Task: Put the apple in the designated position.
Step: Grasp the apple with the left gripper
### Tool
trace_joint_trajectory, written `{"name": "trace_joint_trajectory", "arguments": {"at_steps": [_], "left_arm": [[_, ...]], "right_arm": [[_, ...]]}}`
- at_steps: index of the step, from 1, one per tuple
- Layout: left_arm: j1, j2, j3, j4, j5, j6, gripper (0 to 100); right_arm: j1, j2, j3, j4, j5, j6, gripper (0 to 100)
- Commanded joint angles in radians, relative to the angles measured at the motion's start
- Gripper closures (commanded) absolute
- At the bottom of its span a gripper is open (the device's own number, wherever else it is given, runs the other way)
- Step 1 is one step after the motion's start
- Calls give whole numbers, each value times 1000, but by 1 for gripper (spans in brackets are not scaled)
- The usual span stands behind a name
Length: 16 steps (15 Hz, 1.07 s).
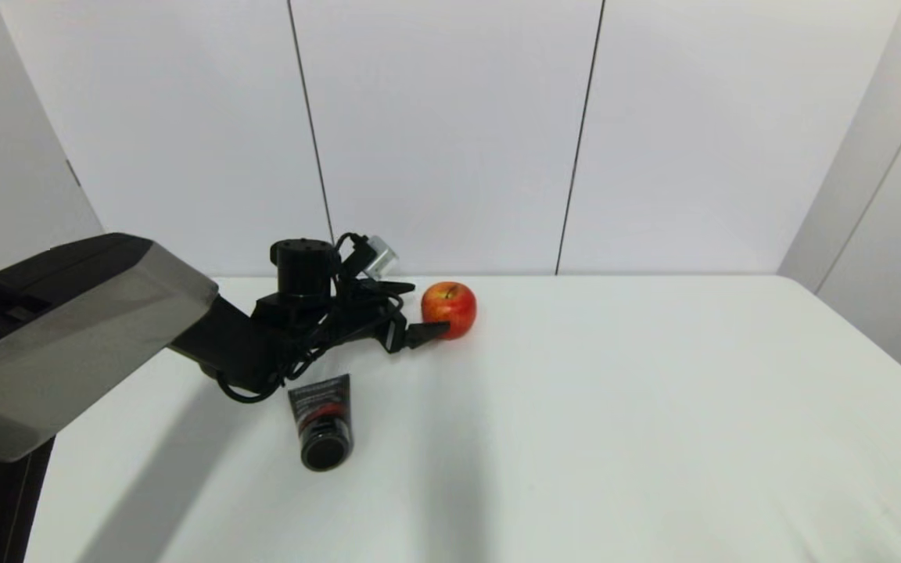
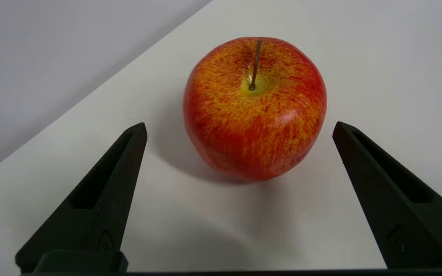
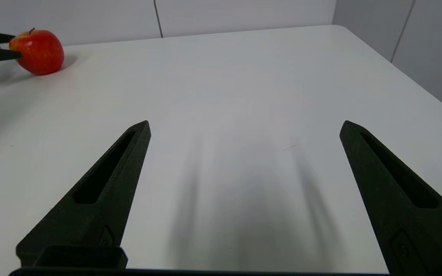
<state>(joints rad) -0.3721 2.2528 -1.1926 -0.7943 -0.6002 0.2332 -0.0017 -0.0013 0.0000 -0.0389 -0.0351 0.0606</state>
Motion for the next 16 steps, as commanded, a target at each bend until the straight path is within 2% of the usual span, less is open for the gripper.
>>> {"name": "trace_joint_trajectory", "arguments": {"at_steps": [1,9,10,16], "left_arm": [[-24,45,-45,-6,-3,-12,0],[-56,117,-133,-3,-4,-45,0],[-56,122,-134,-2,-4,-41,100],[-54,128,-134,6,-4,-41,100]], "right_arm": [[0,1,12,-1,0,1,0],[0,1,12,-1,0,1,0],[0,1,12,-1,0,1,0],[0,1,12,-1,0,1,0]]}}
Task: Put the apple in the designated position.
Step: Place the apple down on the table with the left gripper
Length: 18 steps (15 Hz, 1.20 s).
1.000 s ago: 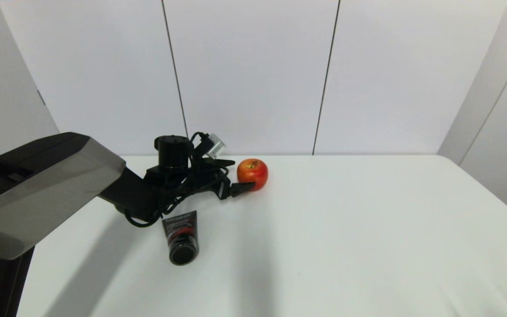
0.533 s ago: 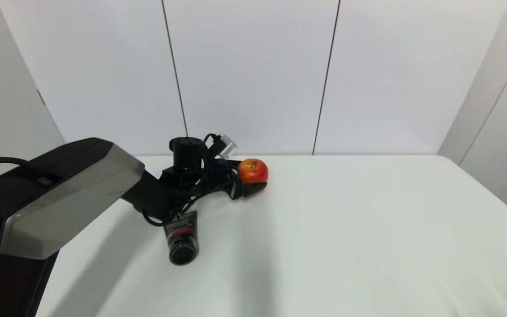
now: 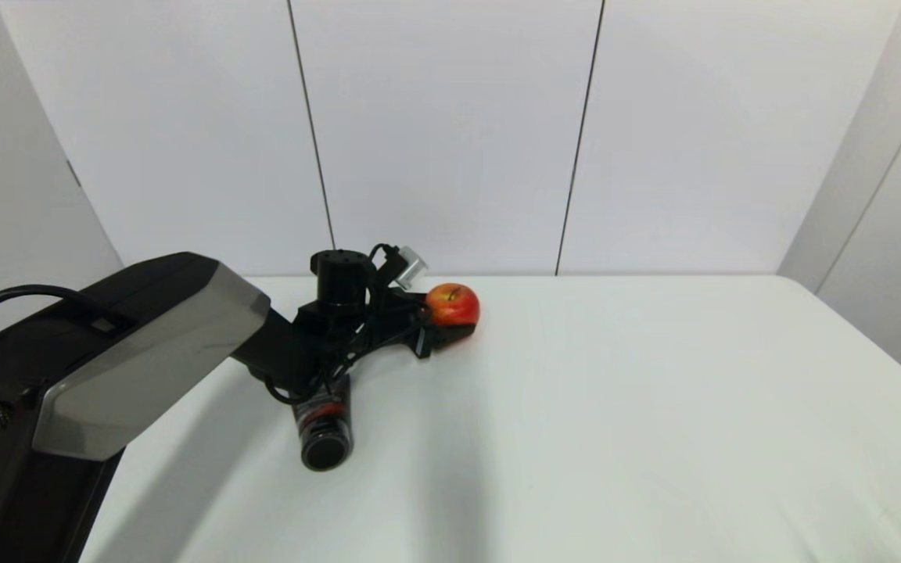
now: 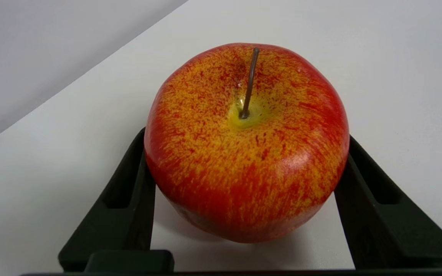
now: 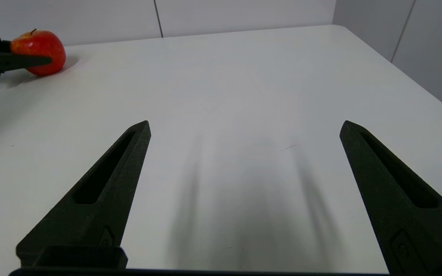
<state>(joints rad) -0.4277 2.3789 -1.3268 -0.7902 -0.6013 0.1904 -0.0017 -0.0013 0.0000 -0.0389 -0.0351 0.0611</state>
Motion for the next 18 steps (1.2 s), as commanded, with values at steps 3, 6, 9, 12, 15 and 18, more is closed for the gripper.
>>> {"name": "trace_joint_trajectory", "arguments": {"at_steps": [3,6,9,12,15,18], "left_arm": [[1,-63,1,14,-3,-17,100],[17,-184,20,66,3,-11,100],[73,-334,118,115,12,-3,100],[187,-503,304,132,81,40,100],[331,-664,520,131,89,47,100],[446,-770,678,129,90,49,100]], "right_arm": [[0,1,12,-1,0,0,0],[0,1,12,-1,0,0,0],[0,1,12,-1,0,0,0],[0,1,12,-1,0,0,0],[0,1,12,-1,0,0,0],[0,1,12,-1,0,0,0]]}}
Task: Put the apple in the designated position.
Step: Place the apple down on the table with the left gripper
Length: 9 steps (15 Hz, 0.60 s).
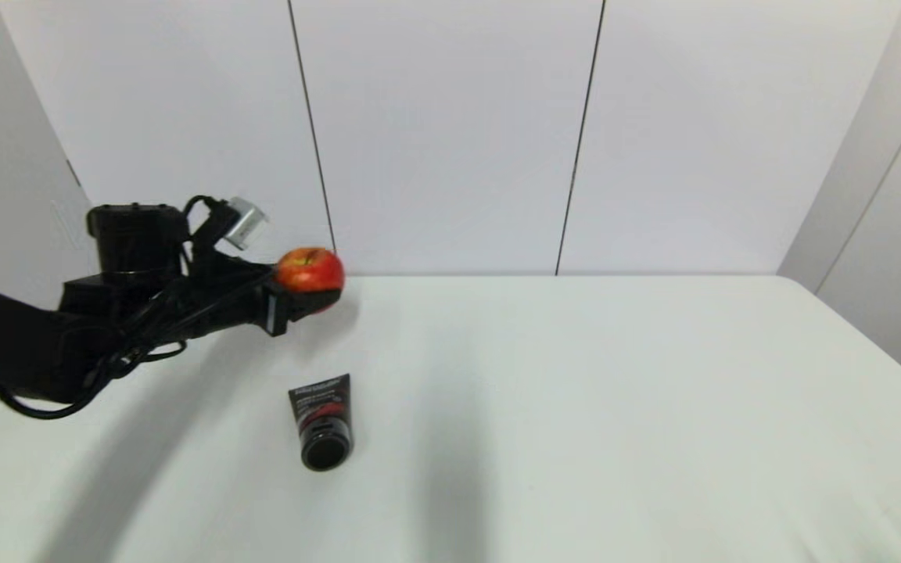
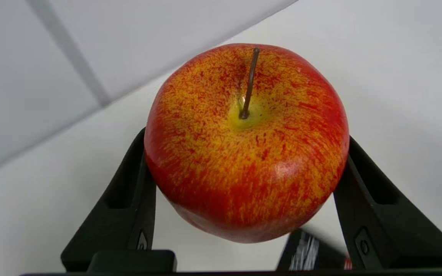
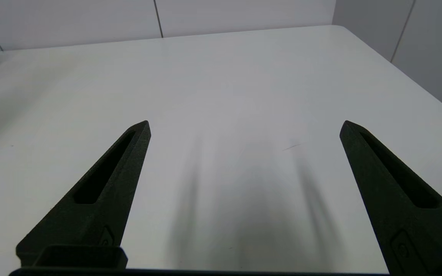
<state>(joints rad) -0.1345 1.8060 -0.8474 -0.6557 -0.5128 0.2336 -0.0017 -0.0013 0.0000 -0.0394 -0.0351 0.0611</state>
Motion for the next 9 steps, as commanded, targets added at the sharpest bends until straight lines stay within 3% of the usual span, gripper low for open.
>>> {"name": "trace_joint_trajectory", "arguments": {"at_steps": [1,9], "left_arm": [[174,-220,232,-2,2,4,100],[219,-316,449,41,2,-4,100]], "right_arm": [[0,1,12,-1,0,0,0],[0,1,12,-1,0,0,0]]}}
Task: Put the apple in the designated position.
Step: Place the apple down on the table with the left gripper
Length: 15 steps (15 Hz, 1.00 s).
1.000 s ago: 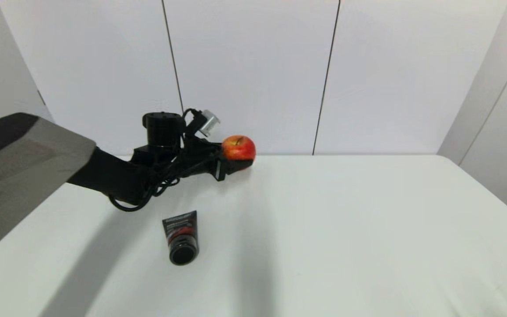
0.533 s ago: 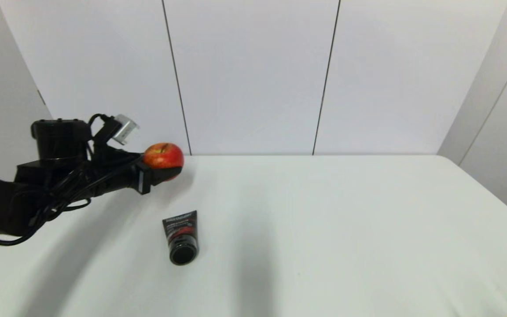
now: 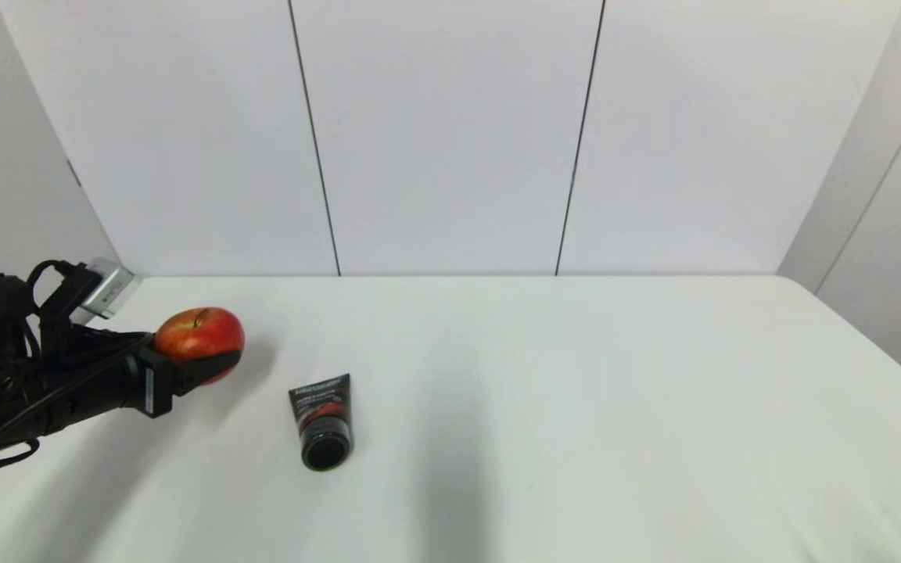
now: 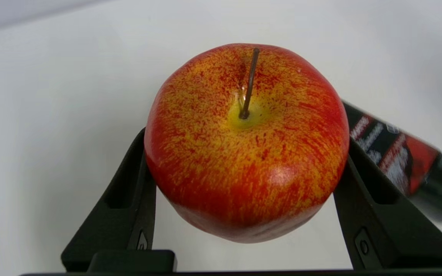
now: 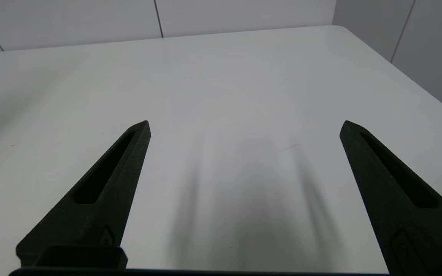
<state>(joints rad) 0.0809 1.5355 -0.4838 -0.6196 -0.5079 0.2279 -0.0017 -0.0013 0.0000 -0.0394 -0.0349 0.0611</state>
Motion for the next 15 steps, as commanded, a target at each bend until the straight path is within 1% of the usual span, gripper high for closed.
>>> {"name": "trace_joint_trajectory", "arguments": {"at_steps": [1,5,10,11,15], "left_arm": [[4,-46,105,4,-3,5,100],[2,-20,145,0,-4,8,100],[2,32,145,-45,-6,31,100],[2,34,145,-45,-6,33,0],[2,31,146,-40,-6,31,0]], "right_arm": [[0,1,12,-1,0,0,0],[0,1,12,-1,0,0,0],[0,1,12,-1,0,0,0],[0,1,12,-1,0,0,0],[0,1,12,-1,0,0,0]]}}
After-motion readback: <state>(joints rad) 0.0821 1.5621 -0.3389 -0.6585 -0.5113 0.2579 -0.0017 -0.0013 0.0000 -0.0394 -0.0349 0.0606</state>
